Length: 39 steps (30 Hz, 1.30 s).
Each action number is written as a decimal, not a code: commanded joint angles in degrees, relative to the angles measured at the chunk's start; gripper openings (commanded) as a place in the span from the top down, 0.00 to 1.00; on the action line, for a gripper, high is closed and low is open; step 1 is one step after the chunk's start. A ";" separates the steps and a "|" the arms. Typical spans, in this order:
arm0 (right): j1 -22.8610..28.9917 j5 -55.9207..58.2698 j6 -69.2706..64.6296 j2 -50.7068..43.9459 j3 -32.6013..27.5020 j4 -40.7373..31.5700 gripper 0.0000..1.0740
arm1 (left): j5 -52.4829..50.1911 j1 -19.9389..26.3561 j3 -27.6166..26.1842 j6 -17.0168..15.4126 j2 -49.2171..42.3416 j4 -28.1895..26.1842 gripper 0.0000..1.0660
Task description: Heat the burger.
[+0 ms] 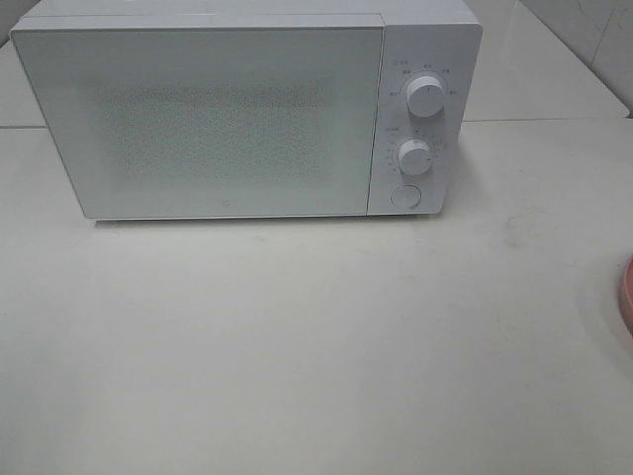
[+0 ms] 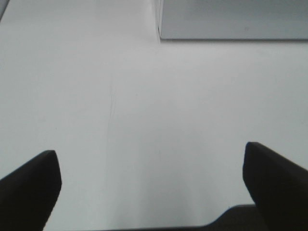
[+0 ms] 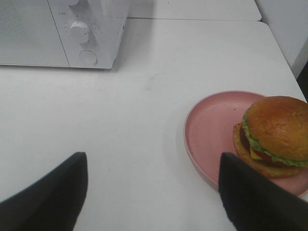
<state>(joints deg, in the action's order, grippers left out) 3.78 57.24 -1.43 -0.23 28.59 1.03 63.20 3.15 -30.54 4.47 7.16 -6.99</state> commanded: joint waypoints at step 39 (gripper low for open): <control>-0.34 -0.17 0.46 -1.43 -0.11 0.00 0.31 | -1.78 -0.29 0.69 -0.23 -8.65 0.63 0.09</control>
<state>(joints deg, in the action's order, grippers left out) 3.78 57.24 -1.43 -0.23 28.59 1.03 62.40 3.15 -30.02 4.47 -0.29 -6.36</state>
